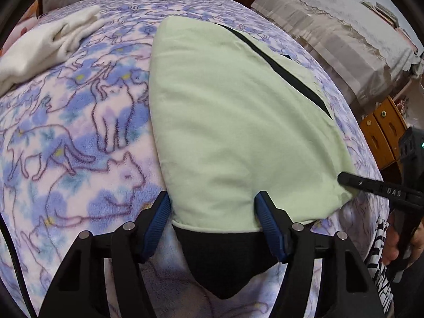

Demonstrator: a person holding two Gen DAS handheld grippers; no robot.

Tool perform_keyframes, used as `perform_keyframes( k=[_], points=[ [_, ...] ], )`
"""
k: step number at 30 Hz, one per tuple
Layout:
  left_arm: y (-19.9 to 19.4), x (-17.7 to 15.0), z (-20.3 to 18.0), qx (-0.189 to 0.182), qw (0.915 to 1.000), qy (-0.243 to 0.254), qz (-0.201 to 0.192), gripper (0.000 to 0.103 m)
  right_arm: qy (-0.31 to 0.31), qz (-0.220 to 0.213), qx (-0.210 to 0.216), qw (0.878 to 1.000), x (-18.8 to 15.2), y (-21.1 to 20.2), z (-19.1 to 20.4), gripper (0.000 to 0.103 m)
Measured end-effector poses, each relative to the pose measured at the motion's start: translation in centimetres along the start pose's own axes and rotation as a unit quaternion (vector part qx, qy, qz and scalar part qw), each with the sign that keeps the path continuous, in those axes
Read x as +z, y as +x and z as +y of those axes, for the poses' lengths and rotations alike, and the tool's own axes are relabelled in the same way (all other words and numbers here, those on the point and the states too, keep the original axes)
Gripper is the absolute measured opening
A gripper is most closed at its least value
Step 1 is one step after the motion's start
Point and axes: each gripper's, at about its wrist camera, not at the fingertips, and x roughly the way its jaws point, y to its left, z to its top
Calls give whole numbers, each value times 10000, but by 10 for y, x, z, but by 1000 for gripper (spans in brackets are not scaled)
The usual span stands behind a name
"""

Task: Fold large clothes
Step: 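Press the folded green bundle flat with both grippers and straighten its edges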

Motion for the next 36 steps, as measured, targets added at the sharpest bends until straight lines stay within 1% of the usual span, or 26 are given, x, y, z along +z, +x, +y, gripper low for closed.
perform_keyframes(
  k=[2, 3, 4, 6, 9, 11, 14, 17, 21, 22, 23, 24, 25, 27, 29, 30, 32, 34, 36],
  points=[
    [-4, 5, 1, -35, 9999, 22, 102, 65, -175, -88, -166, 9997, 10, -14, 12, 18],
    [-7, 10, 2, -70, 9998, 50, 152, 66, -226, -171, -176, 9994, 13, -18, 15, 23],
    [-10, 14, 3, -107, 9998, 63, 154, 67, -289, -308, -154, 9990, 20, -25, 19, 30],
    [-14, 26, 9, -153, 9999, 22, 74, 72, -335, -462, -105, 9983, 34, -31, 20, 37],
    [-8, 52, 22, -172, 9997, -186, 18, 73, -366, -545, -203, 9976, 60, -23, 23, 37],
    [1, 69, 31, -239, 9991, -347, 40, 73, -265, -494, -290, 9980, 83, -6, 22, 37],
    [17, 91, 44, -445, 9971, -593, 152, 73, -29, -431, -376, 9984, 107, 14, 18, 37],
    [28, 107, 56, -567, 9954, -752, 189, 74, 152, -473, -487, 9976, 122, 25, 10, 37],
    [37, 116, 64, -687, 9936, -861, 233, 75, 276, -449, -398, 9978, 133, 36, 6, 37],
    [38, 116, 64, -686, 9938, -846, 232, 75, 251, -485, -396, 9977, 134, 38, 7, 36],
    [40, 118, 64, -677, 9940, -824, 229, 75, 205, -523, -400, 9976, 134, 39, 8, 33],
    [40, 118, 64, -658, 9945, -790, 218, 75, 74, -556, -524, 9970, 133, 39, 11, 16],
    [41, 119, 63, -646, 9949, -751, 210, 75, -91, -517, -637, 9966, 132, 41, 15, 7],
    [41, 119, 60, -605, 9956, -685, 201, 75, -347, -562, -761, 9949, 130, 39, 20, 4],
    [40, 120, 57, -558, 9963, -623, 194, 74, -454, -714, -832, 9929, 129, 30, 22, 2],
    [39, 120, 55, -527, 9967, -584, 187, 72, -461, -810, -878, 9918, 130, 24, 23, 2],
    [38, 122, 48, -488, 9977, -458, 133, 70, -434, -1168, -966, 9875, 129, 5, 21, 1],
    [37, 122, 37, -362, 9991, -193, 77, 69, -390, -1348, -1104, 9839, 130, 0, 15, 0],
    [43, 122, 26, -115, 9999, 50, 8, 69, -290, -1107, -1129, 9870, 132, 15, 2, 0]
  ],
)
